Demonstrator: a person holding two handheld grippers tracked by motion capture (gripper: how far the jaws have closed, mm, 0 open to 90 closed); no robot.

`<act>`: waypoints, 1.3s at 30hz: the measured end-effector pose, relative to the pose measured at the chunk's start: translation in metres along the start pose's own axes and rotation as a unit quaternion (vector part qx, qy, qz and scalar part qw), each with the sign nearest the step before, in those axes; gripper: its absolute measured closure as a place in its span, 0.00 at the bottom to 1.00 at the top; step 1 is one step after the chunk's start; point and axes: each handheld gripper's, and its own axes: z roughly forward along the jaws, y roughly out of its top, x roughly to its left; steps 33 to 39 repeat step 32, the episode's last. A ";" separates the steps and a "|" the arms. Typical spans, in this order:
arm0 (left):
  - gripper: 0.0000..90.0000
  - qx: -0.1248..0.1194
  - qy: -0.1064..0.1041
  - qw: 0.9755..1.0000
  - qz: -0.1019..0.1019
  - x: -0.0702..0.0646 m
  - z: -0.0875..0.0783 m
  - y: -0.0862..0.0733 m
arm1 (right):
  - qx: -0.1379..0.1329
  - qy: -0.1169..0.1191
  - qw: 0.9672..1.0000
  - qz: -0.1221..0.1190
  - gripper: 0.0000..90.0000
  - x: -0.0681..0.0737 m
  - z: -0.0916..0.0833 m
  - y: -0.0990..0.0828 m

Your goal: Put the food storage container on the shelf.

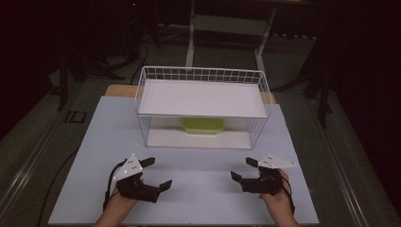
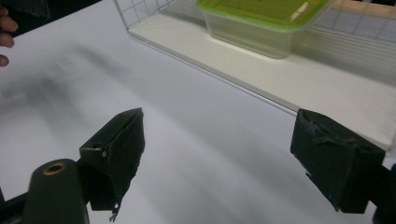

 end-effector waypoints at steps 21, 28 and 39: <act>0.01 -0.015 0.013 1.000 0.006 0.004 0.001 -0.007 | -0.006 0.022 1.000 0.016 0.19 -0.027 -0.001 -0.012; 0.01 -0.007 0.009 1.000 0.002 0.008 0.004 -0.010 | -0.003 0.024 1.000 0.006 0.19 -0.026 0.002 -0.012; 0.01 -0.006 0.007 1.000 0.000 0.007 0.005 -0.011 | -0.005 0.024 1.000 0.007 0.18 -0.027 0.001 -0.012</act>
